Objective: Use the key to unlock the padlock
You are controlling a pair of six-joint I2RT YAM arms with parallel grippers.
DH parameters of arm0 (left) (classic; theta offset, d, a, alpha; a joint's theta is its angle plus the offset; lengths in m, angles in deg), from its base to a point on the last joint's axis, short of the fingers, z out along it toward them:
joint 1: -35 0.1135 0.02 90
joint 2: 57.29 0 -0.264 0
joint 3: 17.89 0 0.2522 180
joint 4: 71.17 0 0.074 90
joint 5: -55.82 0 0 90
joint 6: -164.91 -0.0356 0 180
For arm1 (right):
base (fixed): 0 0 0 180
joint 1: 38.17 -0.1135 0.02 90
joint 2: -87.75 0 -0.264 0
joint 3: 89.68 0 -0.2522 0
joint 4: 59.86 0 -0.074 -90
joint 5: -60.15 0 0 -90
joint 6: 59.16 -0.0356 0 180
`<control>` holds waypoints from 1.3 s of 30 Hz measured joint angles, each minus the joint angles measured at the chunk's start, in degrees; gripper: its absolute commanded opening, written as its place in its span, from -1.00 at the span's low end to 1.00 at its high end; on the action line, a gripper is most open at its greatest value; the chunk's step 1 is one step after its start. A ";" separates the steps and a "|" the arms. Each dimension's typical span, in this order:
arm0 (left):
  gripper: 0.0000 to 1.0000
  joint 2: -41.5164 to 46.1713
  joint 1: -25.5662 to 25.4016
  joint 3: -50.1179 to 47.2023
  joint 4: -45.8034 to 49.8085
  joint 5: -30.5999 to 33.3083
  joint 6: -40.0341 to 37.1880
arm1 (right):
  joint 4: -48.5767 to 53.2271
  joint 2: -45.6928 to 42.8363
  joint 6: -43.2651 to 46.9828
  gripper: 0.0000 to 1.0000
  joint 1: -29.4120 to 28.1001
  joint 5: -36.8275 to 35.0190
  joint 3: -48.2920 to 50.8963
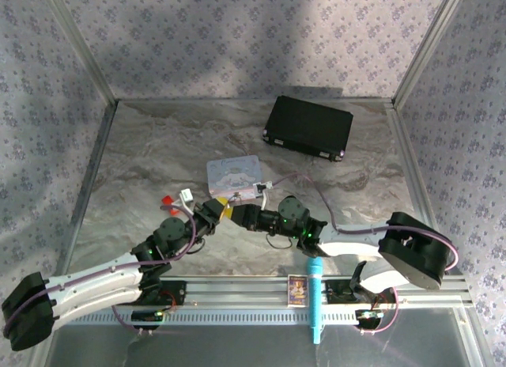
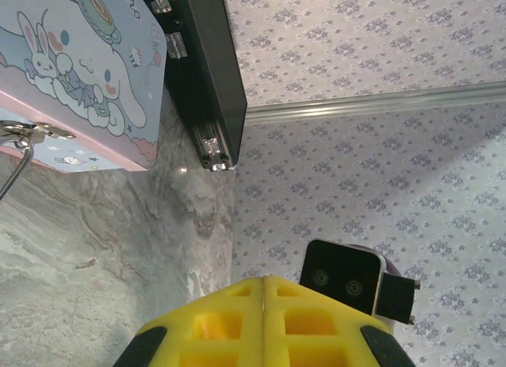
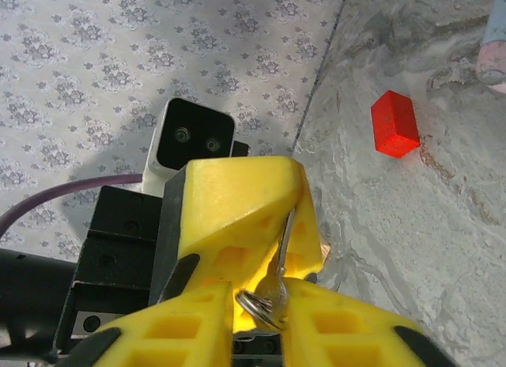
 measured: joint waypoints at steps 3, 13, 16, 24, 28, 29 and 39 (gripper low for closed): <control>-1.00 0.90 0.00 -0.42 -0.09 0.61 0.02 | -0.79 0.07 -0.39 -0.87 0.07 0.04 0.11; -1.00 2.45 0.00 -1.29 -0.09 0.66 0.39 | -1.16 0.09 -0.09 -1.00 0.35 0.44 0.17; -1.00 2.93 0.00 -1.31 0.74 0.81 0.61 | -0.72 0.07 0.33 -1.00 0.46 0.72 0.17; 0.13 6.27 0.02 -1.49 4.81 1.22 0.04 | 5.16 -2.08 3.08 -1.00 1.36 0.85 1.20; 0.55 8.76 0.09 -0.57 11.45 1.70 -1.31 | 7.98 -3.13 3.15 -1.00 2.01 0.68 3.32; 0.56 8.83 0.09 0.22 13.75 1.79 -1.64 | 8.57 -3.26 3.19 -1.00 2.12 0.68 3.69; 0.58 -11.47 0.87 21.03 39.01 0.81 -10.54 | 27.74 -10.49 10.34 -1.00 6.47 1.20 4.22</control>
